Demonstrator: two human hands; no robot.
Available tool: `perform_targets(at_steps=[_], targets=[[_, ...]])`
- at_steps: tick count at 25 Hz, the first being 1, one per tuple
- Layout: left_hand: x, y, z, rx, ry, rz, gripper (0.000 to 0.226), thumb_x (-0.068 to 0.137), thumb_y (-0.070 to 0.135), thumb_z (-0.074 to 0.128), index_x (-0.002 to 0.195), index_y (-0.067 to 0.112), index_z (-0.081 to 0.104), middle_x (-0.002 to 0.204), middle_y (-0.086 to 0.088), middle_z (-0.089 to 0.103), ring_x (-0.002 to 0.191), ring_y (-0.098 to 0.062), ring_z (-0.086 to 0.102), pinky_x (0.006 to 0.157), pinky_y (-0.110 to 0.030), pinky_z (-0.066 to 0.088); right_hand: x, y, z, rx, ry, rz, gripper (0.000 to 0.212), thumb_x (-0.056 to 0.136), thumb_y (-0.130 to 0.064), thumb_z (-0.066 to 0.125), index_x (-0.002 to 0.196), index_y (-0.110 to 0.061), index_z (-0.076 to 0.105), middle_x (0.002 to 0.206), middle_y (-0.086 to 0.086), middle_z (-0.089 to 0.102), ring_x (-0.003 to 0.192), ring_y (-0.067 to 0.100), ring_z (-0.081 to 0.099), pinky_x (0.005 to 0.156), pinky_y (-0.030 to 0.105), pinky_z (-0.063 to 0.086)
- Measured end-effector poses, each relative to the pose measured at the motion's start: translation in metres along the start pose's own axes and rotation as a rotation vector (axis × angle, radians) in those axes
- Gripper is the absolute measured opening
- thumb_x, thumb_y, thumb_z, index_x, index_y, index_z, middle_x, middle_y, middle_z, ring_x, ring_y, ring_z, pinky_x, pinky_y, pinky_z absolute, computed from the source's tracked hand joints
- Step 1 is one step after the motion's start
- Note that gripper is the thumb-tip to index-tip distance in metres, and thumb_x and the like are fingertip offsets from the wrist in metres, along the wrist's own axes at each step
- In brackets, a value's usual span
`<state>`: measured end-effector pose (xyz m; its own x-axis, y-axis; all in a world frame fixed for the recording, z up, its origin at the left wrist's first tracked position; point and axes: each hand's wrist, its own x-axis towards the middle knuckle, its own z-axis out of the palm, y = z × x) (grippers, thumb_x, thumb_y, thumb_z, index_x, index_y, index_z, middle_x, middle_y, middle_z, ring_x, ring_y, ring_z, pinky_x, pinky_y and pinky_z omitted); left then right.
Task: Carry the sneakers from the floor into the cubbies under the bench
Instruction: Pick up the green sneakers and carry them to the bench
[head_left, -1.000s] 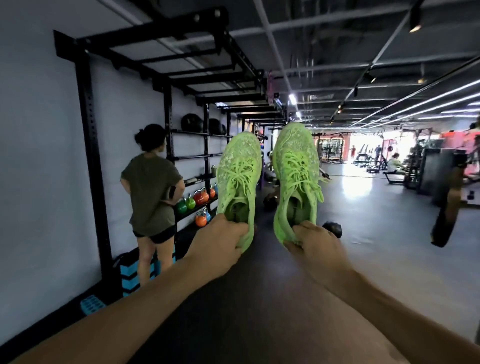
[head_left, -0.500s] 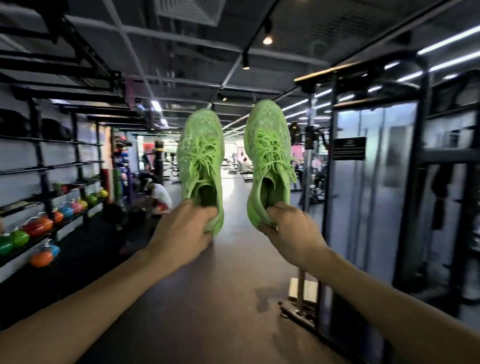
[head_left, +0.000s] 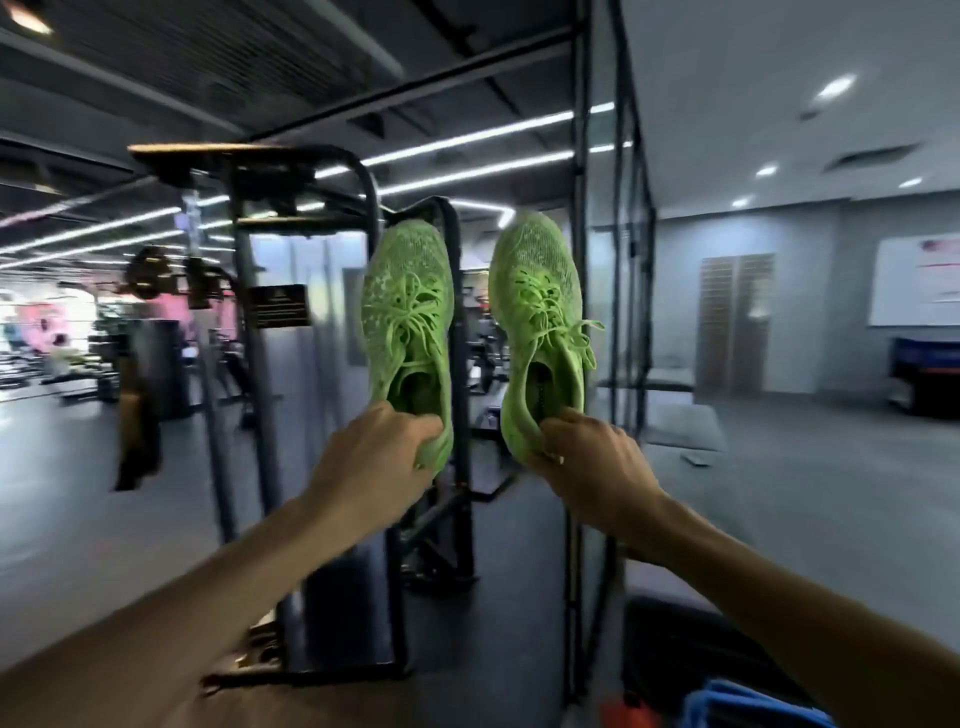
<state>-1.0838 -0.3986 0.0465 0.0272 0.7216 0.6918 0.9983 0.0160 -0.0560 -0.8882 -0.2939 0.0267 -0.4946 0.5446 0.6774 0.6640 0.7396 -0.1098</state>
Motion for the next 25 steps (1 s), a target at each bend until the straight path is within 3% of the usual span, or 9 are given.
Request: perform_targets(at_steps=[2, 7, 13, 16, 19, 23, 25], targets=[[0.032, 0.078, 0.036, -0.127, 0.001, 0.092, 0.022, 0.082, 0.020, 0.064, 0.074, 0.023, 0.044, 0.068, 0.000, 0.042, 0.061, -0.022, 0.038, 0.057, -0.030, 0.031, -0.035, 0.075, -0.039, -0.083, 0.008, 0.079, 0.025, 0.092, -0.038, 0.053, 0.092, -0.015, 0.062, 0.099, 0.004, 0.060, 0.091, 0.031, 0.059, 0.064, 0.034, 0.039], [0.111, 0.278, 0.113, -0.373, -0.041, 0.308, 0.038, 0.078, 0.020, 0.067, 0.064, 0.031, 0.034, 0.066, -0.005, 0.051, 0.065, -0.028, 0.049, 0.054, -0.033, 0.040, -0.125, 0.254, -0.139, -0.243, 0.042, 0.256, 0.033, 0.093, -0.043, 0.050, 0.083, -0.013, 0.060, 0.090, 0.005, 0.058, 0.081, 0.031, 0.058, 0.067, 0.037, 0.045], [0.188, 0.490, 0.168, -0.552, -0.055, 0.467, 0.033, 0.075, 0.019, 0.067, 0.066, 0.029, 0.036, 0.070, -0.007, 0.056, 0.068, -0.030, 0.053, 0.058, -0.036, 0.046, -0.203, 0.422, -0.229, -0.372, 0.080, 0.454, 0.026, 0.091, -0.038, 0.055, 0.083, -0.014, 0.061, 0.088, 0.003, 0.058, 0.078, 0.027, 0.057, 0.068, 0.036, 0.047], [0.224, 0.575, 0.201, -0.600, -0.038, 0.540, 0.020, 0.078, 0.022, 0.067, 0.073, 0.025, 0.047, 0.079, -0.008, 0.061, 0.076, -0.033, 0.058, 0.064, -0.037, 0.049, -0.229, 0.498, -0.252, -0.428, 0.090, 0.514, 0.025, 0.090, -0.035, 0.059, 0.078, -0.014, 0.057, 0.085, 0.002, 0.056, 0.074, 0.027, 0.055, 0.064, 0.035, 0.045], [0.267, 0.661, 0.245, -0.621, -0.041, 0.593, 0.012, 0.082, 0.025, 0.066, 0.093, 0.022, 0.062, 0.091, -0.006, 0.063, 0.085, -0.029, 0.060, 0.066, -0.031, 0.042, -0.247, 0.585, -0.271, -0.493, 0.092, 0.571, 0.024, 0.089, -0.034, 0.061, 0.075, -0.015, 0.055, 0.081, -0.001, 0.053, 0.071, 0.026, 0.054, 0.061, 0.031, 0.039], [0.345, 0.764, 0.308, -0.712, -0.042, 0.652, 0.019, 0.079, 0.021, 0.068, 0.079, 0.026, 0.050, 0.077, -0.001, 0.051, 0.078, -0.029, 0.059, 0.064, -0.031, 0.042, -0.246, 0.706, -0.297, -0.560, 0.095, 0.632, 0.023, 0.089, -0.031, 0.061, 0.076, -0.013, 0.057, 0.081, 0.001, 0.053, 0.070, 0.027, 0.052, 0.060, 0.031, 0.038], [0.382, 0.806, 0.335, -0.748, -0.058, 0.679, 0.016, 0.077, 0.019, 0.070, 0.079, 0.023, 0.054, 0.074, -0.001, 0.048, 0.072, -0.028, 0.057, 0.064, -0.033, 0.045, -0.244, 0.758, -0.309, -0.592, 0.094, 0.651, 0.025, 0.090, -0.029, 0.060, 0.071, -0.015, 0.050, 0.077, -0.002, 0.048, 0.065, 0.024, 0.046, 0.056, 0.029, 0.032]])
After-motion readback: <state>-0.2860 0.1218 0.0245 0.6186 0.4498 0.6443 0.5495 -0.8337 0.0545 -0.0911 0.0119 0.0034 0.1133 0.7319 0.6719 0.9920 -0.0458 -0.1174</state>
